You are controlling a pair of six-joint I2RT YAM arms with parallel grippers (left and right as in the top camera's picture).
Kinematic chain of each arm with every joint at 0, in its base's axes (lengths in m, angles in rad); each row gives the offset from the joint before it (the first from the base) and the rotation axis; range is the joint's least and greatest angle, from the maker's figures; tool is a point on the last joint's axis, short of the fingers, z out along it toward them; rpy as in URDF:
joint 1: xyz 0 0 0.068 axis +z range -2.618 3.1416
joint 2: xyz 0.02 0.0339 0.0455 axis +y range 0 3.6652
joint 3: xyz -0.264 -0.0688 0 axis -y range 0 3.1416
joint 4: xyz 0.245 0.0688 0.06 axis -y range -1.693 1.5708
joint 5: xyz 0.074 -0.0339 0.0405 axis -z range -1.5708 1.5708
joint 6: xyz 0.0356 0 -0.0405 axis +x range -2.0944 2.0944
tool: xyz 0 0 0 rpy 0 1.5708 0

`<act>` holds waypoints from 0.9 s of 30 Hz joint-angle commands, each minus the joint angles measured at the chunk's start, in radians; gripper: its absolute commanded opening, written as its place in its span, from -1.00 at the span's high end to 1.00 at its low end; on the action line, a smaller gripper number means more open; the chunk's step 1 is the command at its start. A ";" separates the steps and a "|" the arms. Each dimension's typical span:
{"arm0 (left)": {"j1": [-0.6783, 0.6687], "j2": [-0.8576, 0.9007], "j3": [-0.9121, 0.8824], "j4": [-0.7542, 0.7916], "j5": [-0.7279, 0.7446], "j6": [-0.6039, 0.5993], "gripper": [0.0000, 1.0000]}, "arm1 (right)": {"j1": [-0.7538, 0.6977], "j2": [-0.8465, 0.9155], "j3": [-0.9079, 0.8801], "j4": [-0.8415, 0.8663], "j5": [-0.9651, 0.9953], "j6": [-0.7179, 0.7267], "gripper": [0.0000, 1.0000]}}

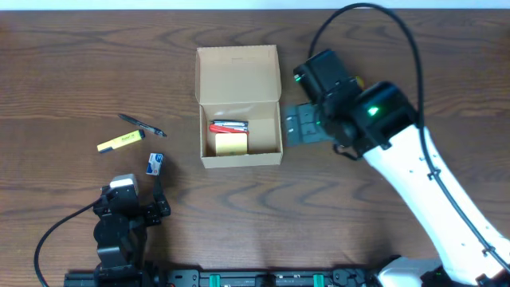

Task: Pack container
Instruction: 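Move the right gripper right toward the clear tape roll, then lower the right gripper onto the tape roll and grasp it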

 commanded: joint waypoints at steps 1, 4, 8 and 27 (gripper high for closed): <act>-0.004 -0.006 -0.017 0.000 -0.015 0.000 -0.90 | -0.080 0.002 -0.028 0.011 0.060 -0.123 -0.98; -0.004 -0.006 -0.017 0.001 -0.015 0.000 -0.91 | -0.150 0.002 -0.080 0.054 0.058 -0.186 -0.98; -0.004 -0.006 -0.017 0.000 -0.015 0.000 -0.91 | -0.241 0.002 -0.179 0.179 0.058 -0.251 -0.98; -0.004 -0.006 -0.017 0.000 -0.015 0.000 -0.91 | -0.423 0.323 -0.283 0.628 0.035 -0.417 -0.99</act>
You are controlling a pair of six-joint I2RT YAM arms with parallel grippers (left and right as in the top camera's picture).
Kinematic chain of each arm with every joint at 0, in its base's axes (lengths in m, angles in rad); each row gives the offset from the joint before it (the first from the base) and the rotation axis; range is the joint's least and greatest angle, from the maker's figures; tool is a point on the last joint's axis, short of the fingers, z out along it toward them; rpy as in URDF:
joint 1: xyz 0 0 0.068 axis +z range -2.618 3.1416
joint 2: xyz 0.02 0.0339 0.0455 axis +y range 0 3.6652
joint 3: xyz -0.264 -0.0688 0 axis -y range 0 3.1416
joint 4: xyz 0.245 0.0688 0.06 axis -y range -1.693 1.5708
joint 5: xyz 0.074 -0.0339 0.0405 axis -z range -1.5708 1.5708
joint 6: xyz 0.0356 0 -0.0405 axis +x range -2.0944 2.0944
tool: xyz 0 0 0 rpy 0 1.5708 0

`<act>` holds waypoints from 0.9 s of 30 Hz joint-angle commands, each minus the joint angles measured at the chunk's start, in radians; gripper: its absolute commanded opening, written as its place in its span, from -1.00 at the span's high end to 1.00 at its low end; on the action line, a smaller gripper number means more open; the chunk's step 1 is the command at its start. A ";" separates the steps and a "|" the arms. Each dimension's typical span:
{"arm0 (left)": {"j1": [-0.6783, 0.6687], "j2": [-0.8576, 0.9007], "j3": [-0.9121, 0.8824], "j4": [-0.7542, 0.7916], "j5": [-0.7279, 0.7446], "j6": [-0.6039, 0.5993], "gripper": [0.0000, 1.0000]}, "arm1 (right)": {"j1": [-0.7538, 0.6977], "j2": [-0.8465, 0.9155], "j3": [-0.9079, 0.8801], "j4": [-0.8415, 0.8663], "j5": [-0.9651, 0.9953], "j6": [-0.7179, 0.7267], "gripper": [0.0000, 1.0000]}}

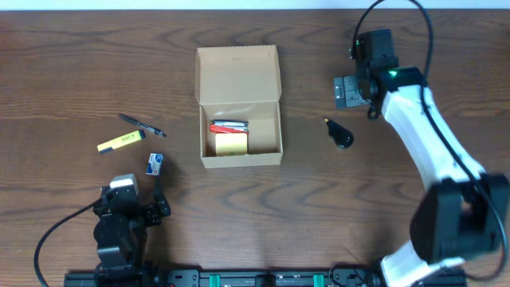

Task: Pack container
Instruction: 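Lower the right gripper onto the tape roll and grasp it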

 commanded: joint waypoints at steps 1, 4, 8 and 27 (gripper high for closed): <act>-0.004 -0.006 -0.017 0.000 -0.015 0.000 -0.90 | -0.024 0.079 0.002 0.029 0.001 -0.032 -0.99; -0.004 -0.006 -0.017 0.000 -0.015 0.000 -0.91 | -0.043 0.135 0.027 0.071 -0.028 -0.045 -0.99; -0.004 -0.006 -0.017 0.000 -0.015 0.000 -0.90 | -0.074 0.199 0.089 0.105 -0.130 -0.061 -0.98; -0.004 -0.006 -0.017 0.000 -0.015 0.000 -0.90 | -0.137 0.366 0.204 0.175 -0.336 -0.067 -0.98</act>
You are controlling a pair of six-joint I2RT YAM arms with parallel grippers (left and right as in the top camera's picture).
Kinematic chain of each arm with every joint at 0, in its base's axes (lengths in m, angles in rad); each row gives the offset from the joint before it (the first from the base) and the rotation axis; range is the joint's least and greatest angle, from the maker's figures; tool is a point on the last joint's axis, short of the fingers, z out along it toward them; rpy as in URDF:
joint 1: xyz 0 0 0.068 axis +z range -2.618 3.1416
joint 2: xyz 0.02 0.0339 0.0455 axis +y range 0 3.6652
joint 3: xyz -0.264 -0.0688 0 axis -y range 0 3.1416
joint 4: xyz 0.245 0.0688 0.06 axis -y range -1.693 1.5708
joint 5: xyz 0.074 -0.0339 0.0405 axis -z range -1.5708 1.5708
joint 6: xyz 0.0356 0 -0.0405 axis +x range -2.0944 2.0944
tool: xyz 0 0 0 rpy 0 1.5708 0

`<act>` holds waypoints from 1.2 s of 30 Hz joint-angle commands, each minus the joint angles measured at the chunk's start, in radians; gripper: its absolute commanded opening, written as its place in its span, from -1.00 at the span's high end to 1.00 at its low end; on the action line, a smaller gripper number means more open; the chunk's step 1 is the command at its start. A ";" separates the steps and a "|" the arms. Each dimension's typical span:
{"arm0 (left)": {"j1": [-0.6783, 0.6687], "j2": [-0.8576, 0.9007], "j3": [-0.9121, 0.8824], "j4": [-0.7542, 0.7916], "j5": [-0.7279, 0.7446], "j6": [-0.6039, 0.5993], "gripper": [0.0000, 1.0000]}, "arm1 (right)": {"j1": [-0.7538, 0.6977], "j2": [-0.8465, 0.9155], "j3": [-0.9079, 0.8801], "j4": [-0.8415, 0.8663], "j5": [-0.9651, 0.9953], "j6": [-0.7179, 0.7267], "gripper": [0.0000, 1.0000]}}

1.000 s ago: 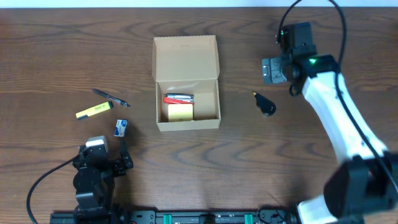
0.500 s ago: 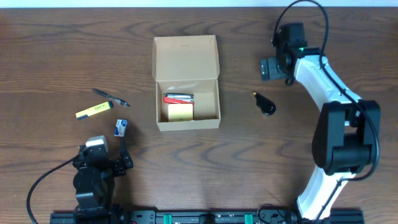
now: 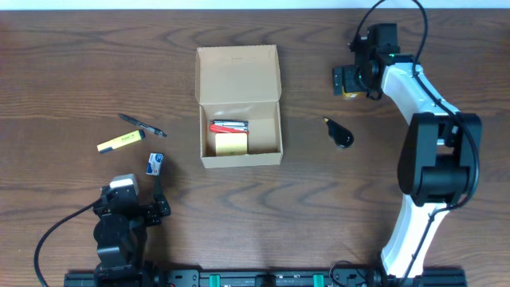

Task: Pack container
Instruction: 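Lower the right gripper onto the tape roll and grasp it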

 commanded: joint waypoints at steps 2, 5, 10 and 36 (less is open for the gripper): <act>-0.004 -0.006 -0.017 0.000 -0.014 0.000 -0.90 | -0.010 0.026 0.019 0.010 -0.022 -0.005 -0.98; -0.004 -0.006 -0.017 0.000 -0.015 0.000 -0.90 | -0.011 0.040 0.019 0.010 -0.022 0.003 -0.98; -0.004 -0.006 -0.017 0.000 -0.015 0.000 -0.91 | -0.011 0.055 0.019 0.012 -0.022 0.011 -0.98; -0.004 -0.006 -0.017 0.000 -0.015 0.000 -0.90 | -0.011 0.056 0.022 0.013 -0.003 0.042 0.24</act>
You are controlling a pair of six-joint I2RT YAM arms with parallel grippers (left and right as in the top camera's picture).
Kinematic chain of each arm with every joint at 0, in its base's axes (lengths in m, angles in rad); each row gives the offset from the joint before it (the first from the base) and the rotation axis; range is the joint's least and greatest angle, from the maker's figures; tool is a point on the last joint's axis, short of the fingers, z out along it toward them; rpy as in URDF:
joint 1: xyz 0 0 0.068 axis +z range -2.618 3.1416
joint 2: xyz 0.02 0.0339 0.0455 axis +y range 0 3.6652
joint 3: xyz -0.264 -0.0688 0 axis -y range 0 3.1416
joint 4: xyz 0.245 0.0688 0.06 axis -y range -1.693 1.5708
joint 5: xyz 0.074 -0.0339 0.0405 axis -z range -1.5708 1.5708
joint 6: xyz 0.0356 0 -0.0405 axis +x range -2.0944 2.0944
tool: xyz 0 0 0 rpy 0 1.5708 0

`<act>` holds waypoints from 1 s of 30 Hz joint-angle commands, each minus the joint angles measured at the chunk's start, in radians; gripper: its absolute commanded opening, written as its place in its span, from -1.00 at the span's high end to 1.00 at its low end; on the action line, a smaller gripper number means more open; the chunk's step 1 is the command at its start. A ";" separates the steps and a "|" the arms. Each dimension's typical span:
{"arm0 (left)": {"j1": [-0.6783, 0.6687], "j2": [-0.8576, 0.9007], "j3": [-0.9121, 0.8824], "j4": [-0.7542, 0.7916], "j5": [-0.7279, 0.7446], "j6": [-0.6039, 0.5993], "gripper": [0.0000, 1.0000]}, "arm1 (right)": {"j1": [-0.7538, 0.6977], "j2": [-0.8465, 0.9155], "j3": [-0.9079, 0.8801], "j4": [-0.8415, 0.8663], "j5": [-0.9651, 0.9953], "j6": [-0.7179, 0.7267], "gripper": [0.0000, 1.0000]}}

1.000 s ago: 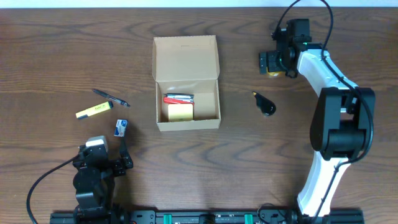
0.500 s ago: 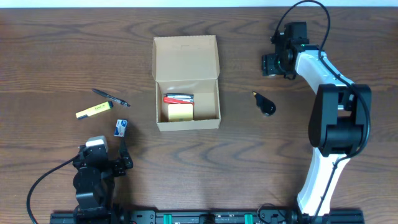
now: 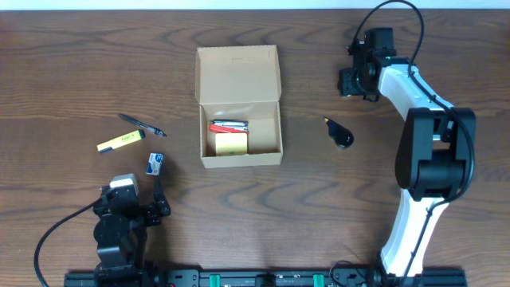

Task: Pack container
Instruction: 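Lower the right gripper onto the tape roll and grasp it, then carry the tape roll into the box and release it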

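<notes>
The open cardboard box (image 3: 239,151) stands left of centre, its lid (image 3: 237,73) folded back. Inside lie a red item (image 3: 229,126) and a yellow pad (image 3: 231,144). To the left on the table are a black pen (image 3: 142,125), a yellow highlighter (image 3: 119,141) and a small blue-white item (image 3: 154,163). A black object (image 3: 340,134) lies right of the box. My right gripper (image 3: 355,83) points down at the far right, its jaws hidden from above. My left gripper (image 3: 157,191) rests near the front left edge.
The right arm (image 3: 422,119) arches from the front right edge to the far right of the wooden table (image 3: 319,207). The left arm's base (image 3: 119,227) sits at the front left, with a black cable trailing off to its left.
My right gripper has shifted slightly to the right and turned at the wrist. The yellow thing that showed under it is now covered. The left arm and the table items have not moved.
At first my right gripper hung just beside the box's right wall, and the black object did not show. Then the gripper was at the far right and the black object lay bare. Then it stood over a small yellow thing, where it stays now.
</notes>
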 commanded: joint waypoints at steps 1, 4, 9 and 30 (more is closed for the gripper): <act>-0.004 -0.006 -0.017 0.000 -0.015 0.000 -0.90 | -0.008 0.008 0.026 -0.016 0.011 0.014 0.34; -0.004 -0.006 -0.017 0.000 -0.015 0.000 -0.91 | -0.008 0.006 0.074 -0.084 0.010 0.027 0.66; -0.004 -0.006 -0.017 0.000 -0.015 0.000 -0.90 | 0.004 -0.005 0.231 -0.260 0.010 0.026 0.97; -0.004 -0.006 -0.017 0.000 -0.015 0.000 -0.91 | 0.496 -0.247 0.533 -0.793 -0.059 0.232 0.97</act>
